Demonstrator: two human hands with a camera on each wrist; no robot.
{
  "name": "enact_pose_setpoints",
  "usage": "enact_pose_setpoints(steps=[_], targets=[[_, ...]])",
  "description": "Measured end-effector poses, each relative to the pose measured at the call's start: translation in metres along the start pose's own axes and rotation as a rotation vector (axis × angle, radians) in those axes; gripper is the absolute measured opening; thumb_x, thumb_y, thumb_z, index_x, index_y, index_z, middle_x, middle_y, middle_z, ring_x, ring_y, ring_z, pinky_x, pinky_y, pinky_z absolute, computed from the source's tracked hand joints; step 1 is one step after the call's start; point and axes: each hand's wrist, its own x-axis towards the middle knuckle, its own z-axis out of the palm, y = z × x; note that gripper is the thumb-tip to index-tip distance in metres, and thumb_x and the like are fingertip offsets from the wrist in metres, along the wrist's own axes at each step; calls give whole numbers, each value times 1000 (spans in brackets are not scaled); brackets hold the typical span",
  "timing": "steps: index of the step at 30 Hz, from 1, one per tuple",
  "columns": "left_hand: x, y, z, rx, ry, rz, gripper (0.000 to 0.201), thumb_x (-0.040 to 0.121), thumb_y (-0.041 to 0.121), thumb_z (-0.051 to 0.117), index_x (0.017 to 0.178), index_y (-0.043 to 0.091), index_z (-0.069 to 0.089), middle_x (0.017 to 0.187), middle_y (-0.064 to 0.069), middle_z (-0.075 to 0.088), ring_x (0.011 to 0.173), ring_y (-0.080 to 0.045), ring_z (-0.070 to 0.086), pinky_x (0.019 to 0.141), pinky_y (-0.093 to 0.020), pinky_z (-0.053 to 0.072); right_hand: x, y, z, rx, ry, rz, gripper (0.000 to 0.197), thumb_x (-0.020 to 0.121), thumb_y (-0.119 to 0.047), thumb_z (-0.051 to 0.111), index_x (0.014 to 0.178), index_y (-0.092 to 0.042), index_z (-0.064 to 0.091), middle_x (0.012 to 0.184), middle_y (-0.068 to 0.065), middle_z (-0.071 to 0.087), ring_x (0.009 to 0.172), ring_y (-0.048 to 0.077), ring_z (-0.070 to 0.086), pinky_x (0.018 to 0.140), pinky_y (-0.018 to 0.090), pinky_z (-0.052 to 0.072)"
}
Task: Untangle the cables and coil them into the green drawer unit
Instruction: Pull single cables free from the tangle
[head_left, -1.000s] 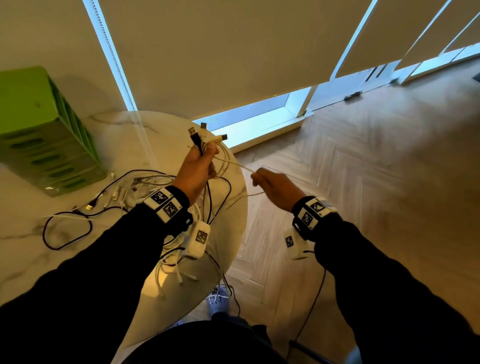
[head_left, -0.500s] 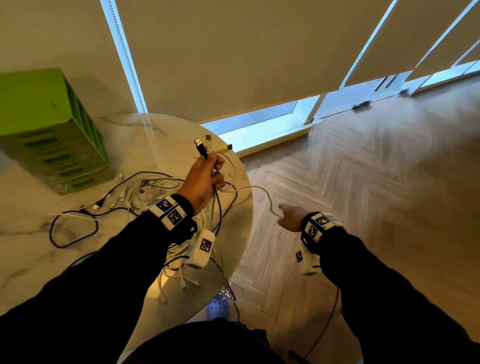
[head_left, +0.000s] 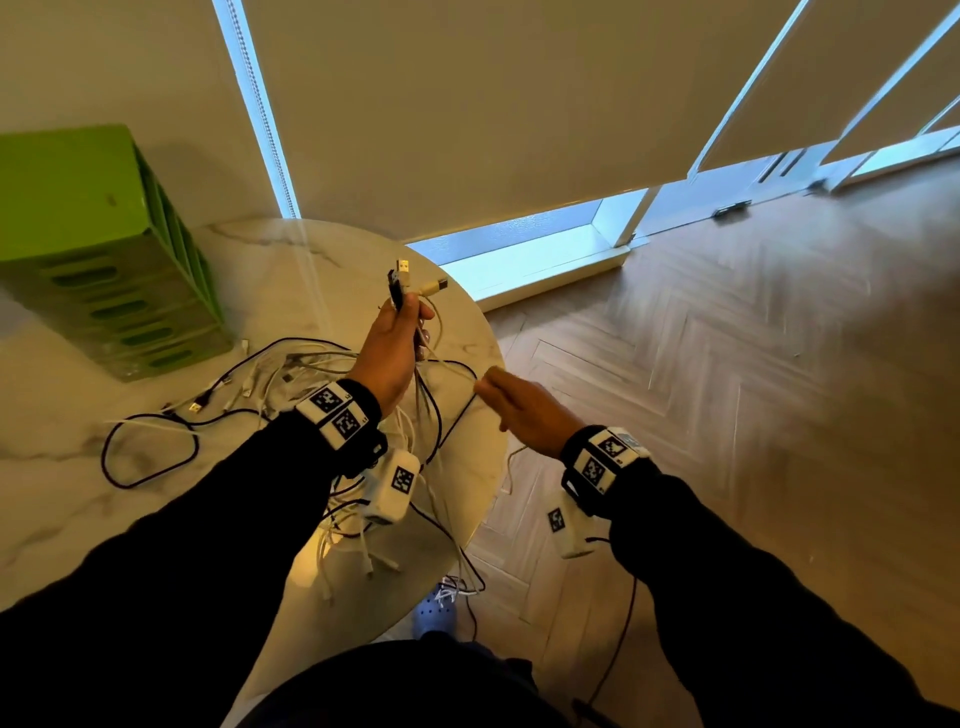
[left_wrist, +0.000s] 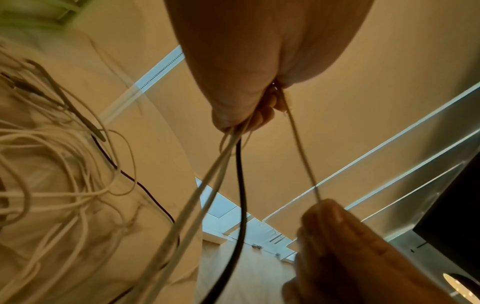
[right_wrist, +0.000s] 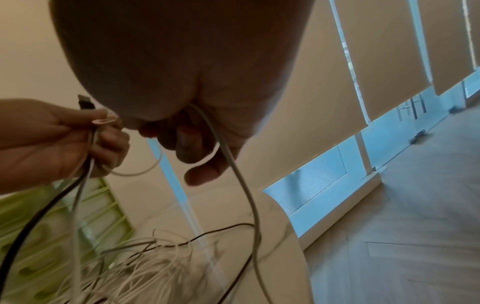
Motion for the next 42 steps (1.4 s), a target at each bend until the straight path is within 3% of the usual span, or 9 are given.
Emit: enact_pose_setpoints(steps=[4,9,12,15,19,24,29,35,42], targets=[[4,1,-5,-39,36,-28,36,109,40,33,86,19,52,70,7,44,57,-7,41,57,-22,33,-1,30,-22,-52,178,104,32,106,-45,37,86,-22,47,76,0,58,68,18,54,68,37,47],[0,12,-5,-215,-73,-53,32,110,35,32,87,18,46,59,9,39,53,-9,34,53,-22,32,-9,52,-40,-537,-537,600,68,96,-65,43,144,-17,48,146,2,52,136,25,46,113,41,35],[-6,17,0,-259,-137,-47,20,111,30,32,95,22,42,61,8,31,52,-8,28,54,-23,28,-5,38,-34,-420,-426,398,125,63,-91,58,160,-30,7,168,-2,10,153,23,14,122,53,19],[-14,21,5,-306,-199,-84,13,110,26,34,97,28,36,62,7,29,54,-7,25,56,-23,26,16,13,-20,-181,-161,122,137,55,-83,73,159,-30,2,168,-4,6,152,18,10,122,48,19],[-23,29,4,-354,-263,-163,22,107,21,46,92,26,31,65,5,29,57,-9,28,58,-23,28,42,-27,9,54,-317,25,92,76,-54,81,151,-25,37,154,2,43,140,15,41,115,37,36],[-20,43,-31,-331,-376,-290,31,98,28,58,82,25,32,64,5,32,56,-11,34,57,-24,39,45,-36,22,85,-818,31,27,96,-20,67,104,6,68,79,17,67,78,25,68,81,41,55],[-9,59,-79,-390,-327,-326,27,100,28,54,76,25,42,64,6,30,56,-11,36,67,-27,44,47,-15,-10,-39,-563,168,36,97,-39,62,76,-10,64,58,3,61,54,13,58,61,21,45],[2,78,-101,-554,-78,-81,15,94,17,55,83,24,48,63,8,34,59,-11,35,66,-26,39,55,13,-23,-406,-53,66,30,97,-44,58,82,-19,51,73,0,58,75,25,57,67,31,38],[14,77,-99,-568,334,101,33,93,4,61,90,29,39,68,12,50,53,-4,37,54,-19,32,28,-18,56,-519,-426,-49,37,95,-35,56,123,-21,39,108,8,66,93,32,66,80,46,55]])
